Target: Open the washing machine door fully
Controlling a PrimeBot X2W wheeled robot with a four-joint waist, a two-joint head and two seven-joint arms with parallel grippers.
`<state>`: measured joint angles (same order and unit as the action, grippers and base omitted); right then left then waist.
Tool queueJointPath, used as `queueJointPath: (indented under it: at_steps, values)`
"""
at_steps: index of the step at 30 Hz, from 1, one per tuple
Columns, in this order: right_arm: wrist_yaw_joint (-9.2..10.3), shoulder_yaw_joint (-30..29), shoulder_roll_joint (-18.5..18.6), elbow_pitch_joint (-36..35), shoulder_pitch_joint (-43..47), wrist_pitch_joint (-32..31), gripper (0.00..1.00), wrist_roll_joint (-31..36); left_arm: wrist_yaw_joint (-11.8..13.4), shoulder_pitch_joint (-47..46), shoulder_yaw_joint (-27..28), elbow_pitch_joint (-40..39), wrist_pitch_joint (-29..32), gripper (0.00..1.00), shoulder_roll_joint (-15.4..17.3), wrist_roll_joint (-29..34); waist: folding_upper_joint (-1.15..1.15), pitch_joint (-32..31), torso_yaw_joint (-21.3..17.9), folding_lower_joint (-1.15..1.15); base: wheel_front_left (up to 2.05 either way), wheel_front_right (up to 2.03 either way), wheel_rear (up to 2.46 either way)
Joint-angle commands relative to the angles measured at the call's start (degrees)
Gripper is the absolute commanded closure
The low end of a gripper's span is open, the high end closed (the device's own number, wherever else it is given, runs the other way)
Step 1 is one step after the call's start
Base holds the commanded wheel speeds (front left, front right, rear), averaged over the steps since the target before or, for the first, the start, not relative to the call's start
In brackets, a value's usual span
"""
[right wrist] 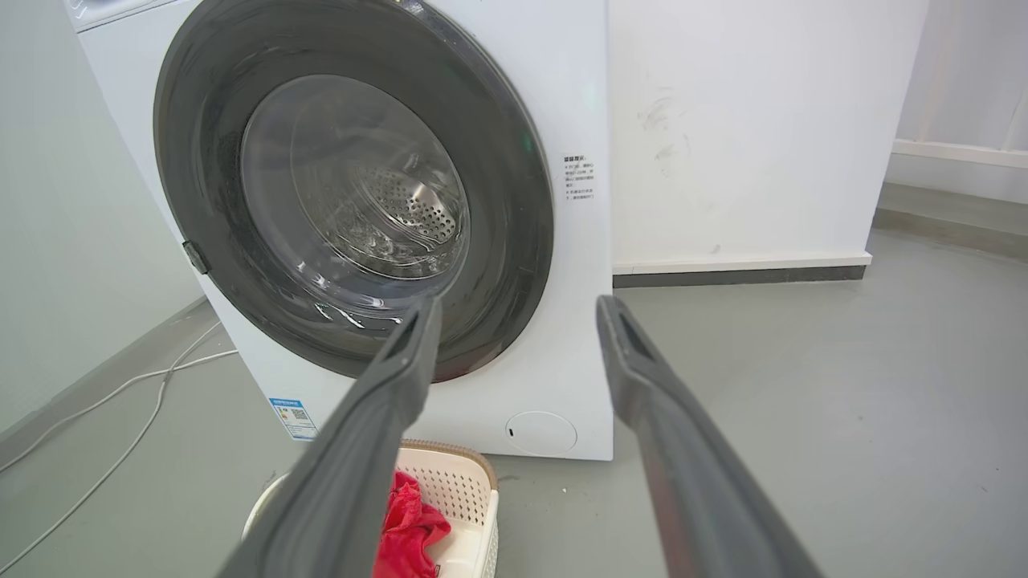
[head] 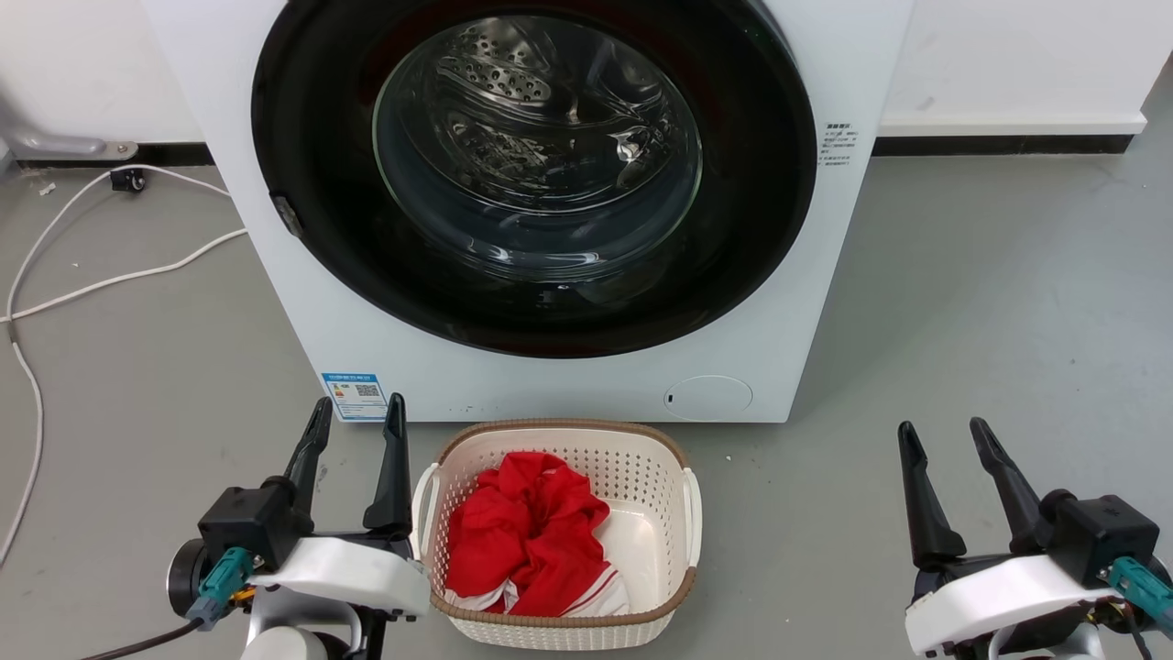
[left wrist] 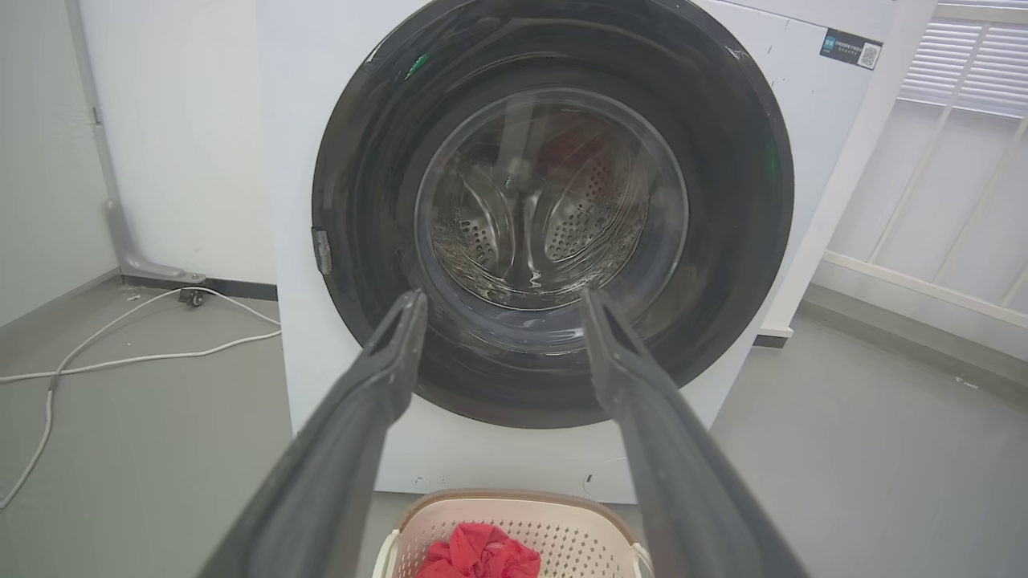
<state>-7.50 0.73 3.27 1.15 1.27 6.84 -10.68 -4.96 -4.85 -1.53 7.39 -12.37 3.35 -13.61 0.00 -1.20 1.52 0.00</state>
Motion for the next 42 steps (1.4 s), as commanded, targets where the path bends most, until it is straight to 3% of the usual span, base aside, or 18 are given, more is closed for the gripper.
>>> queueJointPath:
  at_steps: [1, 22, 42]
  values:
    - [0.02, 0.1, -0.2, -0.6, 0.1, 0.4, 0.0, 1.5, 0.2, 0.2, -0.2, -0.1, -0.6, 0.0, 0.3, 1.4, 0.0, 0.0, 0.1, 0.0, 0.0, 0.0, 0.0]
    - [0.02, -0.5, -0.5, -0.9, 1.1, 0.3, 0.0, 8.7, 0.1, 0.2, 0.2, 1.5, -2.7, 0.0, 0.4, 8.6, 0.0, 0.2, 0.2, 0.0, 0.0, 0.0, 0.0]
    - [0.02, -0.4, -0.5, 0.2, 0.5, 0.1, 0.0, 6.8, 0.3, -0.8, 0.2, 3.4, -2.9, 0.0, 0.2, 8.0, 0.0, 0.6, -0.3, 0.0, 0.0, 0.0, 0.0]
